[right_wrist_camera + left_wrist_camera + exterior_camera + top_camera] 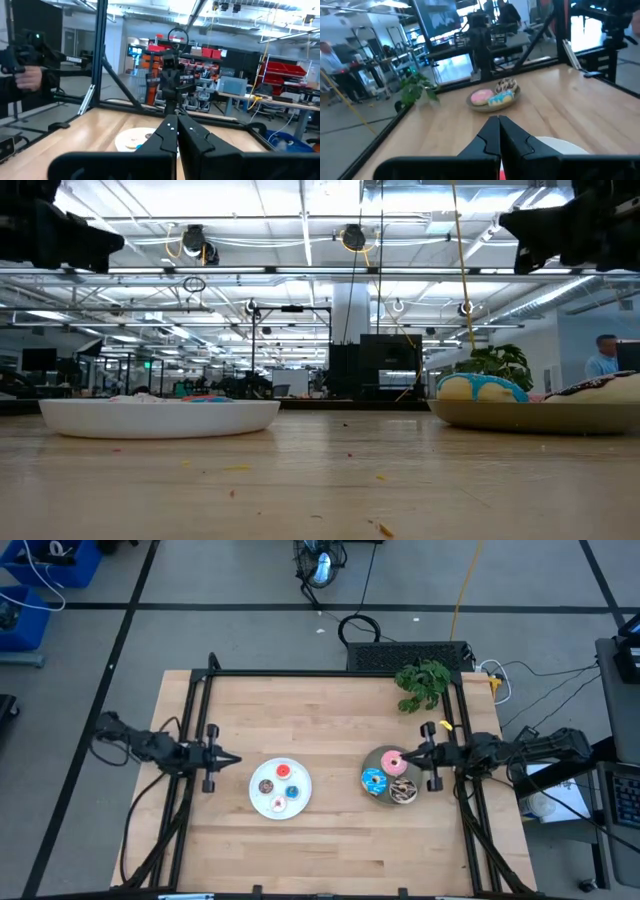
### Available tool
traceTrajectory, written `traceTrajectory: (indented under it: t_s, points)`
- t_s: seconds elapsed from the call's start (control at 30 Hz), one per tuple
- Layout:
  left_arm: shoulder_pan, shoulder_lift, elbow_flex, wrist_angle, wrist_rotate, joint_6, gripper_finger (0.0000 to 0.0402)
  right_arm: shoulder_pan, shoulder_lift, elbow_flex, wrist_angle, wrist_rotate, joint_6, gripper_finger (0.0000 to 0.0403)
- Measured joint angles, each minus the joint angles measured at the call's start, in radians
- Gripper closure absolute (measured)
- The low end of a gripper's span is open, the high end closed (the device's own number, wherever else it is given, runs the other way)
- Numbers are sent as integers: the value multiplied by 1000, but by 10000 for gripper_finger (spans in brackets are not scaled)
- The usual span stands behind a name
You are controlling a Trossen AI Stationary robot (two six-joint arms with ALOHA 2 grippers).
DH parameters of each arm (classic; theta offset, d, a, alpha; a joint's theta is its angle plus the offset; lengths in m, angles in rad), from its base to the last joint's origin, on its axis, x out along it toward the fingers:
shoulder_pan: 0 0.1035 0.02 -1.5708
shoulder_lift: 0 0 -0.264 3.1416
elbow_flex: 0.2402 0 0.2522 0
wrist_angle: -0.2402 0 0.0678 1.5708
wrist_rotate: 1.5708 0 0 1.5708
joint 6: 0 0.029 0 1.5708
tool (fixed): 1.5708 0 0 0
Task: Pick & Place donuts
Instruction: Return to Home Position
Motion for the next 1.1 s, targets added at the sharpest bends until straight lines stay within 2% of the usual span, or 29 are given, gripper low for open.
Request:
traceTrajectory:
  t_s: [0.3, 0.5, 0.67, 0.87, 1.1]
  points:
    - [210, 10, -68, 64, 256, -35, 401, -37, 5, 0, -50, -1, -8, 403]
    - [283, 32, -69, 55, 356, -73, 401, -57, 6, 0, -78, -7, -11, 403]
    - [312, 90, -70, 53, 365, -76, 401, -76, 6, 0, -98, -4, -4, 403]
    - [331, 99, -70, 51, 366, -91, 400, -83, 6, 0, -48, -1, -2, 403]
    - [332, 100, -72, 65, 334, -103, 365, -83, 6, 0, -5, 0, -1, 403]
